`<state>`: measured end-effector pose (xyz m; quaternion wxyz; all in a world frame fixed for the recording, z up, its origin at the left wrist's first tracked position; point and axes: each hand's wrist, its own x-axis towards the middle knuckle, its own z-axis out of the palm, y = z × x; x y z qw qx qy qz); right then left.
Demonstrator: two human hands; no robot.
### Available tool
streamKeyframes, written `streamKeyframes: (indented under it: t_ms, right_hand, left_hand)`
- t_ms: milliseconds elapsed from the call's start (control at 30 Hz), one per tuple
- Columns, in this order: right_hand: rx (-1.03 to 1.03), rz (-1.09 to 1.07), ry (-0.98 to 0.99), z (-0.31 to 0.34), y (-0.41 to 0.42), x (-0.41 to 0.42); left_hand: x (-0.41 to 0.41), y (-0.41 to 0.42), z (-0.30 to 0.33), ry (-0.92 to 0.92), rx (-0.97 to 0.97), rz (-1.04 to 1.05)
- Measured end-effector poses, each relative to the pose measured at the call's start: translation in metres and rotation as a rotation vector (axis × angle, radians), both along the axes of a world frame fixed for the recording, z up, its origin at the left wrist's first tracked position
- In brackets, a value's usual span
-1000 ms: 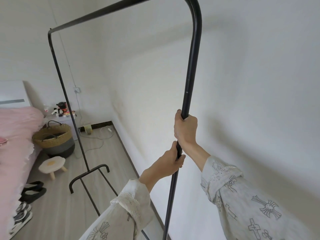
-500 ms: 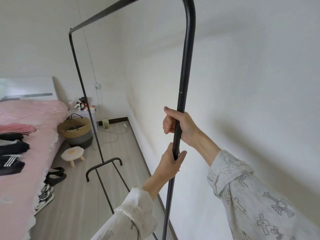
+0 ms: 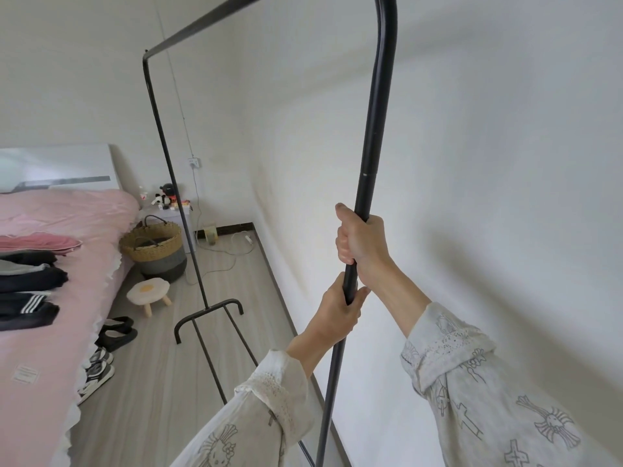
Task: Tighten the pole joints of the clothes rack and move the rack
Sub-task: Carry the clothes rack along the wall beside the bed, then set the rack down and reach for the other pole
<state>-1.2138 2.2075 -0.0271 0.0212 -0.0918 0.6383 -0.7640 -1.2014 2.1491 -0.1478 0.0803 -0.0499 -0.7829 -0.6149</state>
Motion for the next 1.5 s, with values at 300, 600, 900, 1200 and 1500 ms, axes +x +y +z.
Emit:
streamKeyframes:
  t_ms: [300, 600, 900, 1200, 1500]
  right_hand:
    - [0.021, -0.01, 0.013, 0.0, -0.001, 0.002]
    - [0.365, -0.186, 0.303, -0.03, -0.022, 0.018]
    - [1.056, -0.41, 0.254, -0.137, -0.044, 0.064]
    - [1.578, -0.211, -0.215, -0.166, -0.154, 0.103]
    - [1.42, -0.051, 0.007, -0.166, -0.328, 0.013]
  left_hand:
    - [-0.002, -0.005, -0.001, -0.019, -0.005, -0.048]
    - [0.007, -0.065, 0.011, -0.147, -0.461, -0.246]
    - [0.047, -0.16, -0.033, -0.177, -0.558, -0.461]
    - [0.061, -0.319, -0.06, -0.194, -0.713, -0.534]
    - [0.019, -0.493, -0.082, -0.198, -0.739, -0.253]
